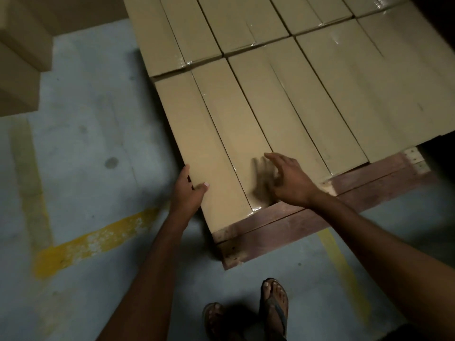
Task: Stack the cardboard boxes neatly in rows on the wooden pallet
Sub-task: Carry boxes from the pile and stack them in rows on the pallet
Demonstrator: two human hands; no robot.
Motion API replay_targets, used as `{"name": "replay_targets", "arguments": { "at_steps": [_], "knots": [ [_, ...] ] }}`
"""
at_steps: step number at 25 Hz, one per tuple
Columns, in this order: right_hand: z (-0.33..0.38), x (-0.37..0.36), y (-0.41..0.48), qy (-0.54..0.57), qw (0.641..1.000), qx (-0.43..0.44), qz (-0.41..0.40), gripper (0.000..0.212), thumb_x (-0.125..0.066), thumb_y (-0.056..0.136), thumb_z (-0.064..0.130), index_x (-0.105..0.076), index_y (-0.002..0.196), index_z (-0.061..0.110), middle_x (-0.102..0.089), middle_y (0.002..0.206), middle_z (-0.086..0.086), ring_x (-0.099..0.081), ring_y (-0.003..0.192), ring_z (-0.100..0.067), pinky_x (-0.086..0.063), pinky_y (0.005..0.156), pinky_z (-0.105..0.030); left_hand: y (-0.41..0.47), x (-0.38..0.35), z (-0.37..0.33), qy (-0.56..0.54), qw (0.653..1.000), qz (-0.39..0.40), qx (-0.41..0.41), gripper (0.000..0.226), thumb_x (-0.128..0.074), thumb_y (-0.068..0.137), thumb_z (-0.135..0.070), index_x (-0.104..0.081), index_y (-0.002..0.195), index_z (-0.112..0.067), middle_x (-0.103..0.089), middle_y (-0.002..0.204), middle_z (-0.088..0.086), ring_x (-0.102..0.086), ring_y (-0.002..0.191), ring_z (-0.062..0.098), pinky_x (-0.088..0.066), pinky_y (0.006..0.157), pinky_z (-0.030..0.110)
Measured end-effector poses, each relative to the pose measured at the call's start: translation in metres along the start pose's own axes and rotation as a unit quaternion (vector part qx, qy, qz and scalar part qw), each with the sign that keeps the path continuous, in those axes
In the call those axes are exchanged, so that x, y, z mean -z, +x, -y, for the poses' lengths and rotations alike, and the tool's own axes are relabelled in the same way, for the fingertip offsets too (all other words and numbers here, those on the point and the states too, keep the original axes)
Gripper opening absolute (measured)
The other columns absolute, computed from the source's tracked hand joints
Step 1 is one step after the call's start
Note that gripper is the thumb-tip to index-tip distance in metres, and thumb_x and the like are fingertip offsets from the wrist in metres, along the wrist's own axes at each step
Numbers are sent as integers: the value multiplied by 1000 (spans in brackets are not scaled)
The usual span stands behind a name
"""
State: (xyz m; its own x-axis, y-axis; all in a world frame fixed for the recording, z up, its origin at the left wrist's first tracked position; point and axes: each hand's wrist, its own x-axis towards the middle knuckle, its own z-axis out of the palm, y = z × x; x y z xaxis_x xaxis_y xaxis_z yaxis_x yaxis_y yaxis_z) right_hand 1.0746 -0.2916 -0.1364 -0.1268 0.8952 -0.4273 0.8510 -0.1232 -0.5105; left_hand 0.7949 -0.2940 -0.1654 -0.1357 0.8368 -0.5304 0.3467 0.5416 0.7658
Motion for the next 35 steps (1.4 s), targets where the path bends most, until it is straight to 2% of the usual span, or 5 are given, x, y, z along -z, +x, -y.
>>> {"name": "replay_targets", "arguments": {
  "at_steps": [7, 16, 25, 29, 35],
  "knots": [
    [118, 10, -47, 425, 890, -153, -55, 48, -65, 89, -4, -63, 132, 19, -68, 122, 0, -66, 114, -15, -52, 84, -22, -60, 69, -67, -149, 988, -21, -22, 51, -67, 97, -8, -50, 145, -19, -63, 133, 1, -65, 104, 6, -56, 84, 31],
    [283, -27, -60, 483, 832, -212, -168, 32, -65, 95, 0, -69, 122, 17, -76, 112, 0, -70, 106, -16, -55, 86, -31, -48, 215, -76, -203, 978, 53, -3, 34, -63, 98, -4, -60, 129, -17, -71, 119, 2, -71, 98, 14, -53, 74, 23],
    [405, -14, 52, 534, 787, -197, -237, 27, -63, 95, -4, -69, 117, 11, -75, 103, -4, -67, 80, 2, -48, 64, -7, 58, 298, -165, -123, 981, 132, -65, 31, -63, 98, -5, -63, 123, -23, -72, 111, -9, -71, 109, 18, -57, 90, 30],
    [409, -10, 137, 552, 759, -225, -264, 27, -63, 94, -5, -70, 113, 14, -76, 103, -6, -70, 91, -7, -51, 76, -16, 146, 293, -199, -51, 981, 159, -96, 32, -66, 97, -7, -64, 125, -23, -73, 115, -6, -70, 110, 13, -56, 96, 32],
    [416, 4, 237, 528, 745, -287, -289, 28, -69, 89, 3, -71, 106, 26, -76, 98, 7, -71, 96, -5, -56, 92, -25, 262, 285, -243, 31, 977, 175, -118, 38, -63, 97, 0, -61, 133, -11, -69, 120, 0, -66, 104, 4, -52, 84, 10]
  ]
}}
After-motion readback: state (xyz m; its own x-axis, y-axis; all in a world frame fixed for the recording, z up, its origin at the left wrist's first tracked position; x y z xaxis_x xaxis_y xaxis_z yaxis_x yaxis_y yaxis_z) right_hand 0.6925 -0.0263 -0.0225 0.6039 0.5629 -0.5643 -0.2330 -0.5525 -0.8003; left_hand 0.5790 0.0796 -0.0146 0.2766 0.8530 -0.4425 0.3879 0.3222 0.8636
